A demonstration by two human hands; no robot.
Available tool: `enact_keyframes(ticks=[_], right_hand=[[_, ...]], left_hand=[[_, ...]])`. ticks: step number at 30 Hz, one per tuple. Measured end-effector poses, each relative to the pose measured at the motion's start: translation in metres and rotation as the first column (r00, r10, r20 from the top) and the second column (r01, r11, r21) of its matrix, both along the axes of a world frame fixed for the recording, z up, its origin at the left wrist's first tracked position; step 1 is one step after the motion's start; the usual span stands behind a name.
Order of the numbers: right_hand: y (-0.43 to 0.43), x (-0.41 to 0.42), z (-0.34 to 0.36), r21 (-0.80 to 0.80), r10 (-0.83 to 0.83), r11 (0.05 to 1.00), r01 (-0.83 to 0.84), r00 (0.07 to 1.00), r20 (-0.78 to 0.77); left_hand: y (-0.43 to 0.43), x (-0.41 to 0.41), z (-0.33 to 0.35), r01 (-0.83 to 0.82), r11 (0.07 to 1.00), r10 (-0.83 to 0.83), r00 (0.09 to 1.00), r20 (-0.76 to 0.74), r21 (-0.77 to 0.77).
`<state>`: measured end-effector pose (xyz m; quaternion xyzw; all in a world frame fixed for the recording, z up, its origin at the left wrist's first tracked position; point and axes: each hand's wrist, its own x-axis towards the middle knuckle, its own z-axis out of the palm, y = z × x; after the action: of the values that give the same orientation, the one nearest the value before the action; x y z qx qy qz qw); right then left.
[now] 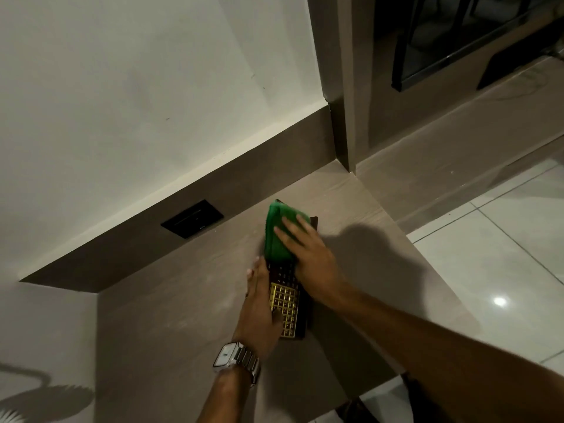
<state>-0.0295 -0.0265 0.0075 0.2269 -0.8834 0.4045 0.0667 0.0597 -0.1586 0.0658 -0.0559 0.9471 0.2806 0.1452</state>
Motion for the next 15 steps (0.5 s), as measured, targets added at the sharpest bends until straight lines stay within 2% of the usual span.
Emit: enact_keyframes(ticks=[3, 5, 7, 9, 15], right_hand=[[0.01, -0.049, 0.005, -0.021, -0.18, 0.982, 0.19, 0.955, 0.236], [0.019, -0.066, 0.001, 0.09, -0.264, 0.965, 0.248, 0.909, 0.323], [0.022, -0.059, -0.007, 0.223, -0.286, 0.945, 0.24, 0.936, 0.205], [0.024, -0.038, -0.015, 0.271, -0.243, 0.942, 0.199, 0.96, 0.138], [0.03, 0.082, -0.043, 0.384, -0.031, 0.922, -0.043, 0.983, 0.183]], left_hand=[[0.003, 0.0, 0.001, -0.004, 1.0, 0.004, 1.0, -0.023, 0.002], [0.004, 0.0, 0.001, -0.002, 1.0, 0.002, 0.999, -0.032, -0.005], [0.004, -0.001, 0.001, -0.001, 1.0, 0.0, 1.0, -0.029, -0.015], [0.003, -0.001, 0.0, -0.012, 1.0, 0.012, 1.0, -0.023, -0.027], [0.004, -0.002, 0.001, -0.045, 0.999, 0.045, 0.999, 0.004, -0.016]])
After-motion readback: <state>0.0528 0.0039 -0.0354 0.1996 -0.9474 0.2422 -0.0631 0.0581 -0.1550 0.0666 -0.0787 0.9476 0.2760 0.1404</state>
